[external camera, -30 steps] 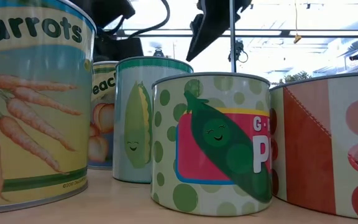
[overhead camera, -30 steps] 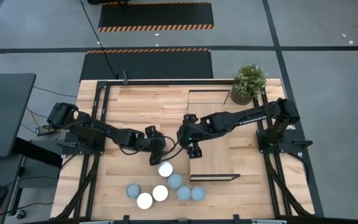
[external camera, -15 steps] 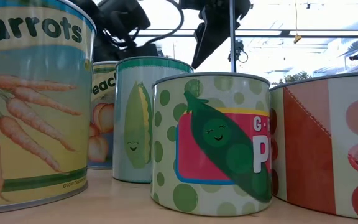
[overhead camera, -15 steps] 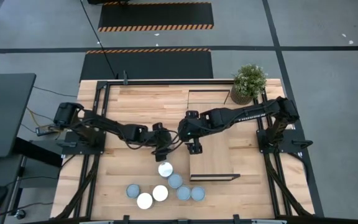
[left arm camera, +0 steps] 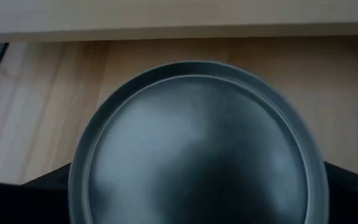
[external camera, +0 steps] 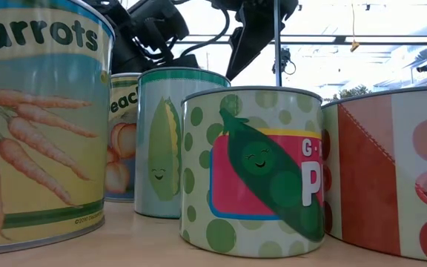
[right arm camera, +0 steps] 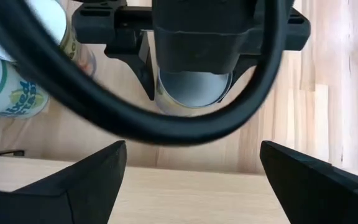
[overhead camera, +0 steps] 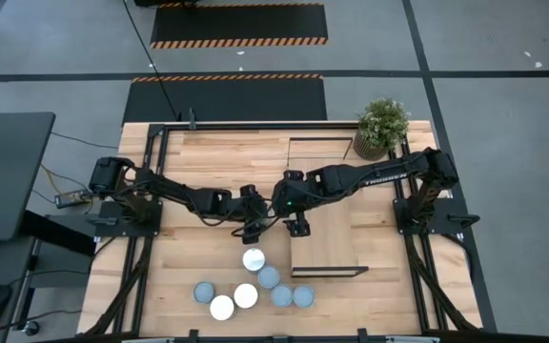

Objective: Pick and place cans onto a shelf
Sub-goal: Put the canned peas on the shelf

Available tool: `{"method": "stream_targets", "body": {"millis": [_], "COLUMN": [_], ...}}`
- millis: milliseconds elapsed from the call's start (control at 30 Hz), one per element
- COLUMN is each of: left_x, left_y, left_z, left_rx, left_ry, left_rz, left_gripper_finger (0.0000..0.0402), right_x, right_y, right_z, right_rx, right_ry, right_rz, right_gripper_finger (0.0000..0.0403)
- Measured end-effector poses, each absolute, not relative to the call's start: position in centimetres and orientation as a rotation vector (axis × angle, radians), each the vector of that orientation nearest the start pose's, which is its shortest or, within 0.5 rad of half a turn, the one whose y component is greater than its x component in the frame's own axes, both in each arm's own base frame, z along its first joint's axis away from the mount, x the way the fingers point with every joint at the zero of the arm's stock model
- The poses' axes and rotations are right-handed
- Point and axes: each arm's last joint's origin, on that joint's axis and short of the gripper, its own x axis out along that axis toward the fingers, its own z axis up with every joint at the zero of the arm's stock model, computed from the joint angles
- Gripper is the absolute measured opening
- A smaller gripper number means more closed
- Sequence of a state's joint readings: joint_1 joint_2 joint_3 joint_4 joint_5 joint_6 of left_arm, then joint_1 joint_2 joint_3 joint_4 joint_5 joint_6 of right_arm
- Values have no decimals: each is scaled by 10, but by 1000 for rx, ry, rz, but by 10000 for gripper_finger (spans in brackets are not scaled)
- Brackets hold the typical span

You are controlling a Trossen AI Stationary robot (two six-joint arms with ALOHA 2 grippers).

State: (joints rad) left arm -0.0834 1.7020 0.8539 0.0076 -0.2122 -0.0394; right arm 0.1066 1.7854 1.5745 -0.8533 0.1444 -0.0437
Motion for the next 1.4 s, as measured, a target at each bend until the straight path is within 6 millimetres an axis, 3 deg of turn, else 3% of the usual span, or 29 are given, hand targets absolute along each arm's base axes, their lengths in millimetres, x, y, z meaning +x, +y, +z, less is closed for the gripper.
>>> {"method": "stream_targets", "body": {"millis": [200,567,1100,1400], "left_x": [323,311,262,222], "left_y": [-21,-29,-60,-64], "left_z": [156,181,214,215], "left_rx": [90,86,211,197], "left_ry": [850,894,933,817], "left_rz": [138,128,293,341], "left_gripper_finger": [394,396,396,396], "right_x": [375,376,384,402], "right_y": [36,36,38,41], "right_z": [285,286,288,269], "right_rx": [-167,-165,-156,-182], "right_ry": [1041,1025,927,902], "right_rz": [-4,-5,-5,15], "right_gripper_finger": [378,378,378,378]}}
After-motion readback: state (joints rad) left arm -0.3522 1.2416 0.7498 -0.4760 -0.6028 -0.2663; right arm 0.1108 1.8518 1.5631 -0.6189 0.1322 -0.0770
